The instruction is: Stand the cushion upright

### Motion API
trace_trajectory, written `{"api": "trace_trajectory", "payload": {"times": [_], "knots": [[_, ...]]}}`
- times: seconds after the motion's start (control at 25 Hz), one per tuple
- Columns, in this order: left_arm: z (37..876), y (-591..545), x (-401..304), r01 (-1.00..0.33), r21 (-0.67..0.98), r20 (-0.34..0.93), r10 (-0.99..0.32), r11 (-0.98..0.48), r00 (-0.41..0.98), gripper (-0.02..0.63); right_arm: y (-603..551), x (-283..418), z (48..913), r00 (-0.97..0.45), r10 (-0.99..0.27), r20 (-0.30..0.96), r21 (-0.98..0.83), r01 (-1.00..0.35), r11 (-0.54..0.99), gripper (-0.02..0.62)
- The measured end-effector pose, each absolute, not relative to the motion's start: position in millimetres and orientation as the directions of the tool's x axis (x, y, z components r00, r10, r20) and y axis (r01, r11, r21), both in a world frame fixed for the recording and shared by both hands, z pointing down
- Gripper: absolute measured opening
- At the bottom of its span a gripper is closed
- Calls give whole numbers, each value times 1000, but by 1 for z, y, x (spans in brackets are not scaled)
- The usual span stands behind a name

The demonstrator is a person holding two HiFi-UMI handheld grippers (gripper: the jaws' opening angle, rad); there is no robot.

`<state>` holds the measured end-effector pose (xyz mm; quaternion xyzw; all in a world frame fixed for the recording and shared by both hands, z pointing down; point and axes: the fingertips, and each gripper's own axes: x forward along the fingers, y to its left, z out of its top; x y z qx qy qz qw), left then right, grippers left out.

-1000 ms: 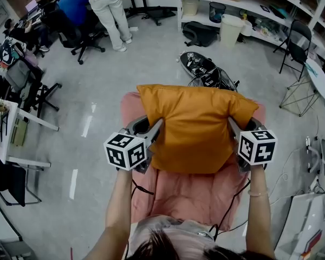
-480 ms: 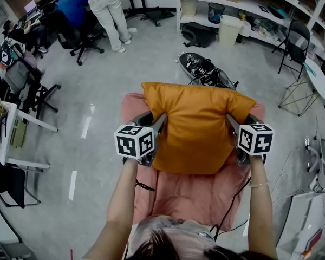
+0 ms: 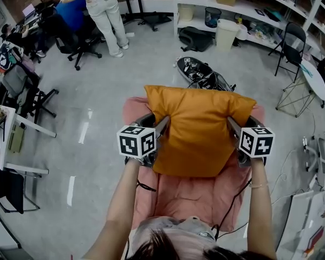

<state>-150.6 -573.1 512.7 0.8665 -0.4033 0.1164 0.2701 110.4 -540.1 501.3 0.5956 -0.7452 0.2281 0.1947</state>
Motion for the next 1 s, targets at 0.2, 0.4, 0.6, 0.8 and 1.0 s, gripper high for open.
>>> {"api": "trace_trajectory", "payload": {"times": [0.2,0.4,0.6,0.8,1.0], "knots": [[503,-567,-152,-736,418,371,-639,-533,674,199,-531,122,494,-166,-836,524,-113,-986,125,282],[497,-557,-152,-738,398,370,-641,-545,673,222,-517,130,492,-148,-852,502,-146,-986,85,293],[491,-546,-160,-757,348,388,-650,-554,654,233,-507,130,488,-135,-853,504,-150,-986,68,297],[484,-535,-171,-782,322,392,-677,-534,623,233,-495,131,483,-131,-861,491,-151,-987,64,305],[479,-517,-176,-790,314,402,-680,-527,613,233,-482,138,481,-118,-861,496,-146,-988,52,308]]}}
